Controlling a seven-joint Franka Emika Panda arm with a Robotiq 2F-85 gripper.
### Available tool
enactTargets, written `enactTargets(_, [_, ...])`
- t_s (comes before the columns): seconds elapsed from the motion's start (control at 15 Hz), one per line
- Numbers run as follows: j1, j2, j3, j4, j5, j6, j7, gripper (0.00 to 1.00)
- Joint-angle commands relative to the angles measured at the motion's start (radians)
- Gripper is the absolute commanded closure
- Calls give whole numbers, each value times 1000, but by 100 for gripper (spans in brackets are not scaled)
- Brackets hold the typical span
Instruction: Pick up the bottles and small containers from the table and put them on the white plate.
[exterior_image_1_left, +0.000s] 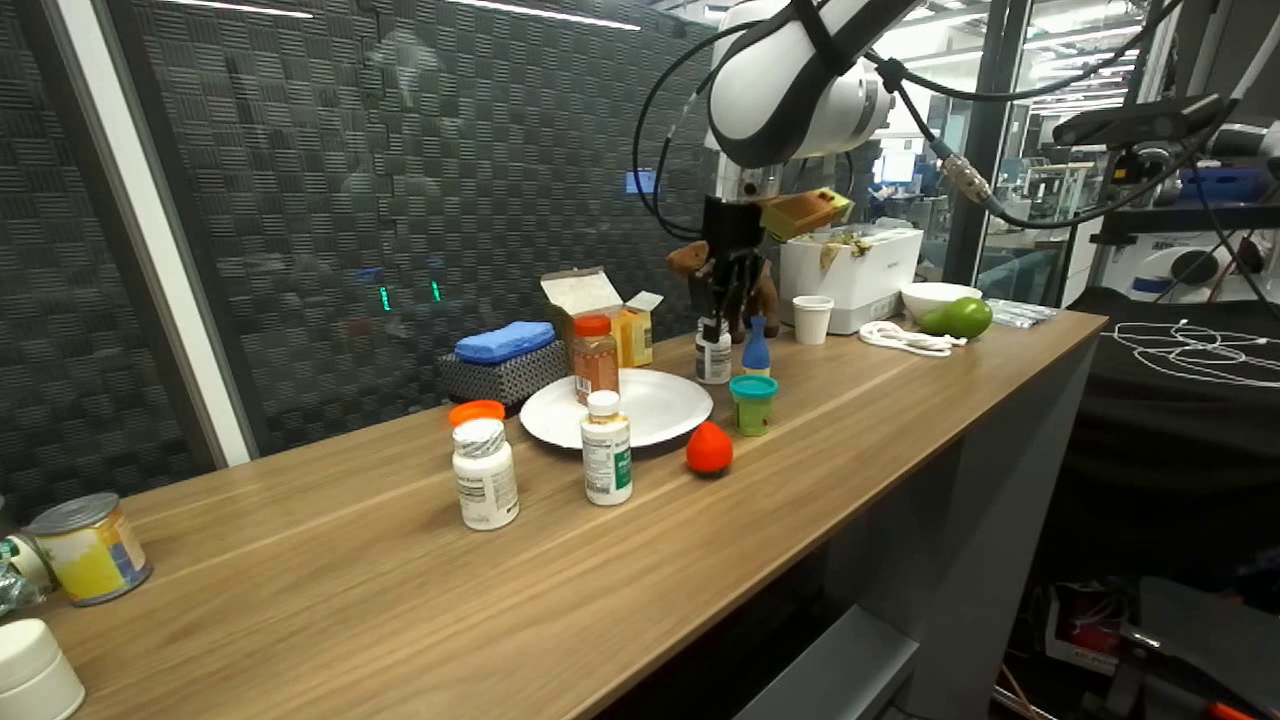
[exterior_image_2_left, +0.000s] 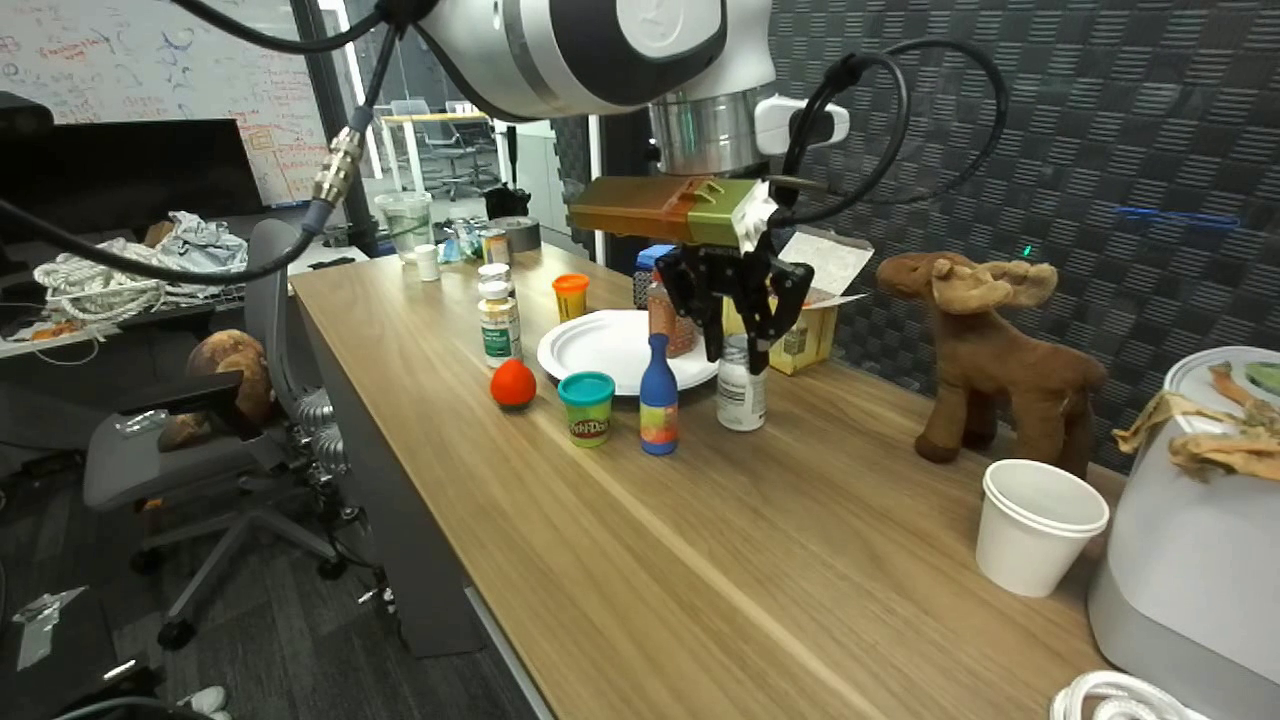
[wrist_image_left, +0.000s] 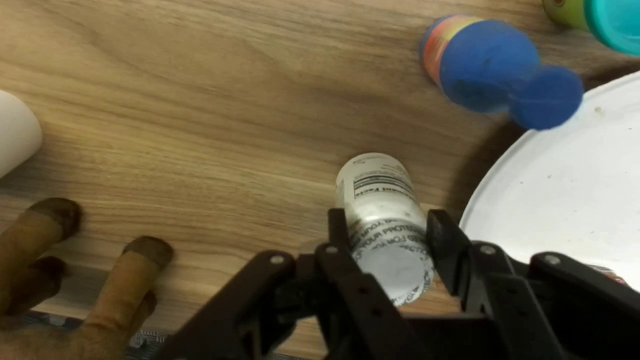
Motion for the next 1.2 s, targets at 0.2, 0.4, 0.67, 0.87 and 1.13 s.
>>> enactTargets(0.2, [1, -19, 2, 3, -11, 15, -17, 81])
enactTargets(0.4, [15, -36, 4, 27, -17, -43, 5, 81])
enactTargets(0.67, [25, -75, 37, 28, 20, -90, -18, 81])
enactTargets(0.87, [36, -90, 63, 8, 22, -90, -46, 81])
enactTargets(1.13, [41, -78, 100, 2, 39, -85, -139, 81])
